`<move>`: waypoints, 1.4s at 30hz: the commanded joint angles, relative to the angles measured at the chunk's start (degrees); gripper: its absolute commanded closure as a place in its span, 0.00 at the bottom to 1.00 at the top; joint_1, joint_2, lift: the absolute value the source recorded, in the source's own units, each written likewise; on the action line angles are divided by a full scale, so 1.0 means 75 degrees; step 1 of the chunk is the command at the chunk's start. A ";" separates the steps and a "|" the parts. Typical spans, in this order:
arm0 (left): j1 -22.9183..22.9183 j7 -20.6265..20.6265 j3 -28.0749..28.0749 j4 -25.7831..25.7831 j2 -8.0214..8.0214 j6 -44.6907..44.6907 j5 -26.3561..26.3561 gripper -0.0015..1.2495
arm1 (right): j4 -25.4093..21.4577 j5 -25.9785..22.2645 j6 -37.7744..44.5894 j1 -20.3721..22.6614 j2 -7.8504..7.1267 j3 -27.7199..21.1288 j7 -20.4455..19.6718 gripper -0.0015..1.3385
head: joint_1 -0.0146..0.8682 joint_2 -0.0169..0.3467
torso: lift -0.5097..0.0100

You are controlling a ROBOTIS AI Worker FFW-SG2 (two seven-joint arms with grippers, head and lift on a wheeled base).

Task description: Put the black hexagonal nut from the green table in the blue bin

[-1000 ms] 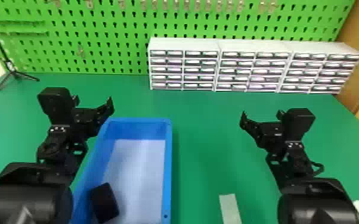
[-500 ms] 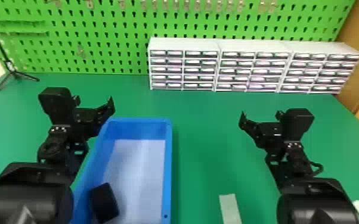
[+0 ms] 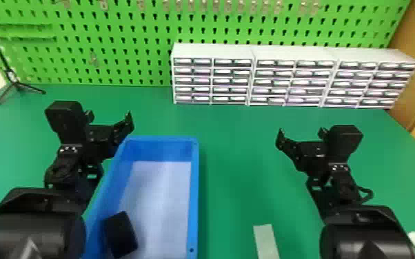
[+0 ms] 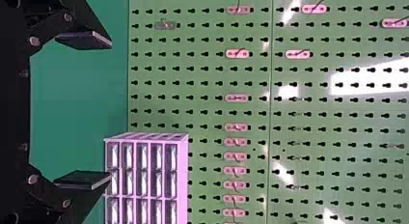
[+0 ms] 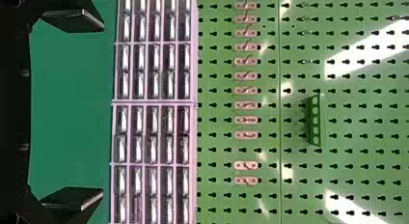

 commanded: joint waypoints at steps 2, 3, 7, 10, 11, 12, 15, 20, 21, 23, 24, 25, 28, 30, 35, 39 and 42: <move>0.0023 0.0000 -0.0003 0.0000 0.0000 0.0000 0.0001 0.24 | -0.0001 -0.0008 0.0010 0.0024 0.0000 -0.0012 0.0000 0.08 | 0.79 0.12 | 0.80; 0.0023 0.0000 -0.0003 0.0000 0.0000 0.0000 0.0001 0.24 | -0.0013 -0.0008 0.0010 0.0024 0.0000 -0.0012 0.0000 0.08 | 0.79 0.12 | 0.80; 0.0023 0.0000 -0.0003 0.0000 0.0000 0.0000 0.0012 0.24 | -0.0013 -0.0020 0.0022 0.0024 0.0012 -0.0012 0.0000 0.08 | 0.79 0.12 | 0.80; 0.0011 0.0000 -0.0015 0.0000 0.0000 0.0000 0.0012 0.24 | -0.0013 -0.0008 0.0022 0.0024 0.0000 -0.0012 0.0000 0.08 | 0.79 0.12 | 0.80; 0.0011 -0.0012 -0.0015 0.0000 0.0000 0.0000 0.0012 0.24 | -0.0013 -0.0008 0.0022 0.0024 0.0012 0.0000 0.0000 0.08 | 0.79 0.12 | 0.80; 0.0011 0.0000 -0.0026 0.0000 0.0000 0.0000 0.0012 0.24 | -0.0013 -0.0020 0.0022 0.0024 0.0012 0.0000 0.0000 0.08 | 0.79 0.12 | 0.80; 0.0011 0.0000 -0.0026 0.0000 0.0000 0.0000 0.0012 0.24 | -0.0013 -0.0008 0.0034 0.0035 0.0000 0.0000 0.0000 0.08 | 0.79 0.12 | 0.80; 0.0011 0.0000 -0.0015 0.0000 0.0000 0.0000 -0.0023 0.24 | -0.0013 -0.0020 0.0045 0.0035 -0.0012 0.0023 0.0000 0.08 | 0.79 0.12 | 0.80; 0.0011 0.0000 -0.0015 0.0000 0.0000 0.0000 -0.0023 0.24 | -0.0013 -0.0020 0.0045 0.0035 -0.0012 0.0012 0.0000 0.08 | 0.79 0.12 | 0.80; 0.0023 0.0000 -0.0015 0.0000 0.0000 0.0000 -0.0023 0.24 | -0.0013 -0.0020 0.0045 0.0035 -0.0012 0.0012 0.0000 0.08 | 0.79 0.12 | 0.80; 0.0023 0.0000 -0.0015 0.0000 0.0000 0.0000 -0.0035 0.24 | -0.0013 -0.0020 0.0045 0.0024 -0.0012 0.0012 0.0000 0.08 | 0.79 0.12 | 0.80; 0.0035 0.0000 -0.0003 0.0000 0.0000 0.0000 -0.0035 0.24 | -0.0013 -0.0020 0.0045 0.0035 -0.0024 0.0012 0.0000 0.08 | 0.79 0.12 | 0.80; 0.0070 -0.0012 0.0009 -0.0023 0.0000 0.0000 -0.0035 0.24 | -0.0025 -0.0055 0.0057 0.0047 -0.0024 -0.0012 0.0000 0.08 | 0.79 0.12 | 0.80; 0.0105 0.0000 0.0032 -0.0047 0.0000 0.0000 -0.0058 0.24 | -0.0037 -0.0055 0.0057 0.0047 -0.0024 -0.0024 0.0000 0.08 | 0.79 0.12 | 0.80; 0.0129 0.0000 0.0056 -0.0059 0.0000 0.0000 -0.0081 0.24 | -0.0037 -0.0055 0.0069 0.0059 -0.0012 -0.0047 0.0000 0.08 | 0.79 0.12 | 0.80; 0.0140 -0.0012 0.0056 -0.0070 0.0000 0.0000 -0.0058 0.24 | -0.0037 -0.0055 0.0069 0.0059 0.0012 -0.0059 0.0000 0.08 | 0.79 0.12 | 0.80; 0.0140 0.0000 0.0044 -0.0070 0.0000 0.0000 -0.0046 0.24 | -0.0037 -0.0067 0.0069 0.0070 0.0012 -0.0059 0.0000 0.08 | 0.79 0.12 | 0.80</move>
